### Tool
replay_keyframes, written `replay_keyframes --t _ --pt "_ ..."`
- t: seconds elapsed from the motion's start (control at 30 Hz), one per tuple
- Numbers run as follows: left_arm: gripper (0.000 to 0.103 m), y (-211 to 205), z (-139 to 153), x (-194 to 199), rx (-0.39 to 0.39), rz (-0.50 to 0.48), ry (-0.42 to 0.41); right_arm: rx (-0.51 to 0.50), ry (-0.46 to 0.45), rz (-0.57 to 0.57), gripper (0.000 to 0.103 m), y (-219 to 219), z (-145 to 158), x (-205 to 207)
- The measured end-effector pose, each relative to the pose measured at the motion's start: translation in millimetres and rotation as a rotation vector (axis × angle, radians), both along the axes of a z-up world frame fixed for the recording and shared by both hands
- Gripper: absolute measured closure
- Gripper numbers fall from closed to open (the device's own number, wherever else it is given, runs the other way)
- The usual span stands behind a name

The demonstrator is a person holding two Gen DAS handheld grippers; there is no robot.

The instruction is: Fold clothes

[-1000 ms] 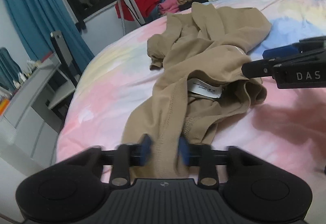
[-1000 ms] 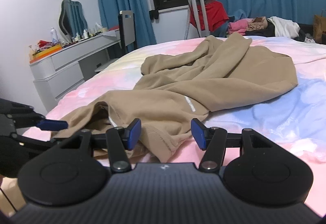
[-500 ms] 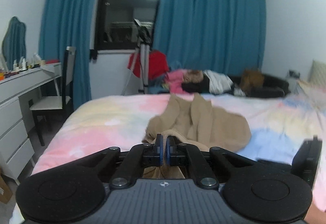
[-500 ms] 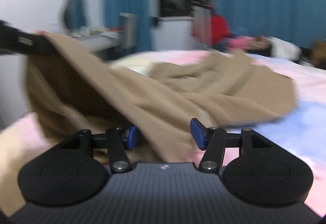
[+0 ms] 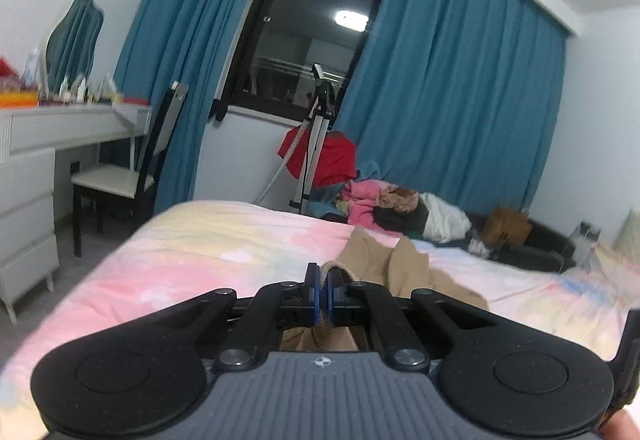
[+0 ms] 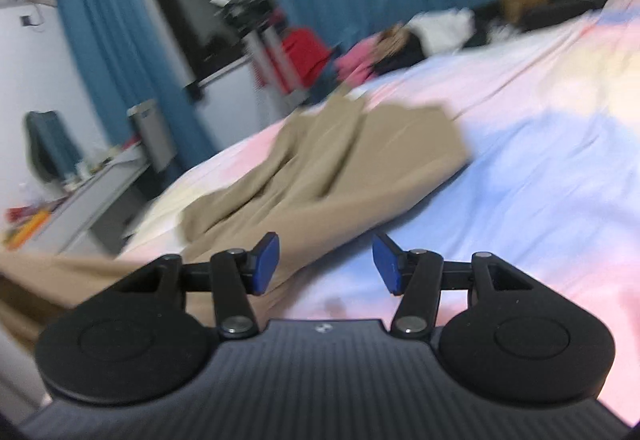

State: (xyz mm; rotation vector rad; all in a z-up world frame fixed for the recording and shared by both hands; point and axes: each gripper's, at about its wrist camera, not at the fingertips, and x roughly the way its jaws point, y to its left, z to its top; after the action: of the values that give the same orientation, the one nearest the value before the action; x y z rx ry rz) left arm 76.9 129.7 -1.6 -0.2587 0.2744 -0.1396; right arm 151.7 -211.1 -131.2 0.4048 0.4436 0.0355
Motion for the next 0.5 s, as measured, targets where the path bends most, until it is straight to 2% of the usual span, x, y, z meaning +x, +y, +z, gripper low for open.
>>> replay_keyframes --t 0.03,0.2,0.3,0.4,0.5 --pt "0.099 2.5 0.1 0.8 -0.016 -0.007 0.006 -0.017 -0.004 -0.016 0.048 -3.9 1.8 1.5" --pt "0.099 0.3 -0.4 -0.7 -0.005 -0.009 0.000 0.073 -0.032 0.137 0.046 -2.1 1.6 -2.2" --pt "0.099 -2.3 -1.0 -2.9 -0.008 -0.015 -0.010 0.017 -0.122 0.326 0.046 35.8 6.7 -14.6" --pt "0.099 -6.2 -3.2 -5.2 -0.008 -0.023 -0.016 -0.100 -0.168 0.478 0.046 75.8 4.5 -24.8" --pt "0.099 -10.8 -5.1 -5.5 -0.014 -0.026 -0.025 -0.264 -0.175 0.471 0.046 106.0 -5.3 -22.5"
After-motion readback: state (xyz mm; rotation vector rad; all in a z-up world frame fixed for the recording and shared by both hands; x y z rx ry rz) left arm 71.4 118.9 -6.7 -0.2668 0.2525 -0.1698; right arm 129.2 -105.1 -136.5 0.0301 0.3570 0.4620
